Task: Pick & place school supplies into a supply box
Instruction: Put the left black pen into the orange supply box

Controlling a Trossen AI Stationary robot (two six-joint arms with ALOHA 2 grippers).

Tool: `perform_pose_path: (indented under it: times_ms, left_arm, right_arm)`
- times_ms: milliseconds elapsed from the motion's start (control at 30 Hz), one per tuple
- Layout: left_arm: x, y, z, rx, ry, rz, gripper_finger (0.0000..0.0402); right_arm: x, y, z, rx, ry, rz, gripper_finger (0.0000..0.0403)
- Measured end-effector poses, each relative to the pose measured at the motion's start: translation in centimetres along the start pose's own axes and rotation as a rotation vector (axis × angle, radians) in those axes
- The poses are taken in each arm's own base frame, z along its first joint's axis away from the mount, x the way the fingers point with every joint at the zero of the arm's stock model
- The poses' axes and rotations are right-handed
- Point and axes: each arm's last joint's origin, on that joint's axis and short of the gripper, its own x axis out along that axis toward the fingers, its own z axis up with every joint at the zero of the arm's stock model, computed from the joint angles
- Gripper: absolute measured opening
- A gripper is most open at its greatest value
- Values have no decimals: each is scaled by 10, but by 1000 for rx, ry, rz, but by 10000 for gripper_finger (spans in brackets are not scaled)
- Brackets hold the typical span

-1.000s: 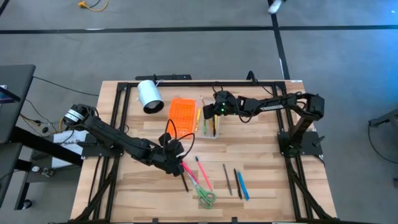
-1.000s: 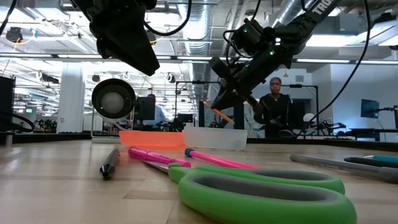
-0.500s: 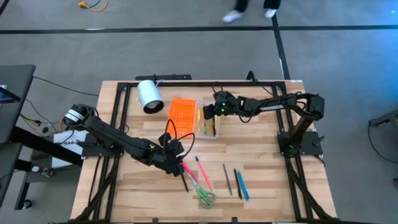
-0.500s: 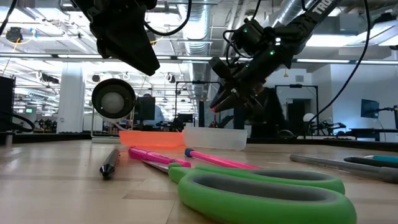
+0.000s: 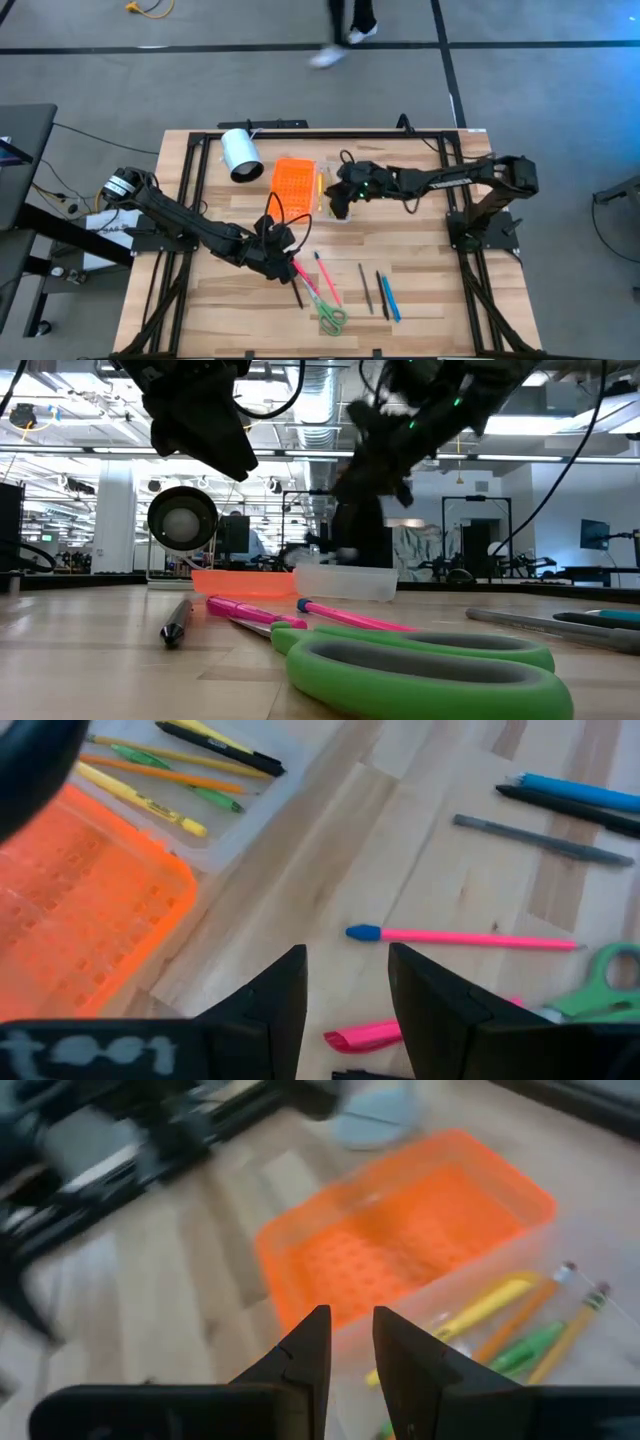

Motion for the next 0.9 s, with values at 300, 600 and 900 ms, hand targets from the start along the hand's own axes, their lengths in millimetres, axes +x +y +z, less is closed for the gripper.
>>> perform_pose_path:
  times_ms: [300,600,900]
  left_arm:
    - [-9,-15,-8,-255,16,-95,129]
    - [-4,-41,-27,-594,-68,-124,129]
    - [20,-47,-50,-936,69,-68,126]
  right_arm:
    - [-44,39,-9,-302,75,86,71]
    - [-103,53,-35,-568,165,180,71]
    - [-150,42,-54,-554,20,276,71]
